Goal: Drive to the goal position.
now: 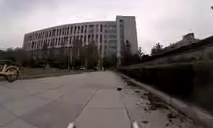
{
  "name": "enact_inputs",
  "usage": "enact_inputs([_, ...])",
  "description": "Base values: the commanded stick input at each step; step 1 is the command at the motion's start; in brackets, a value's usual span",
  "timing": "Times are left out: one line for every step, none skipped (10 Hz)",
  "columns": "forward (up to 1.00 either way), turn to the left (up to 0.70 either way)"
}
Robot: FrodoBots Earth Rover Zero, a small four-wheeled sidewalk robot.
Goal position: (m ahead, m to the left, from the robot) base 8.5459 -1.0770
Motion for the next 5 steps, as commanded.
enact_inputs([0.70,0.00])
enact_inputs([0.70,0.00])
enact_inputs([0.70,0.00])
enact_inputs([0.70,0.00])
enact_inputs([0.70,0.00])
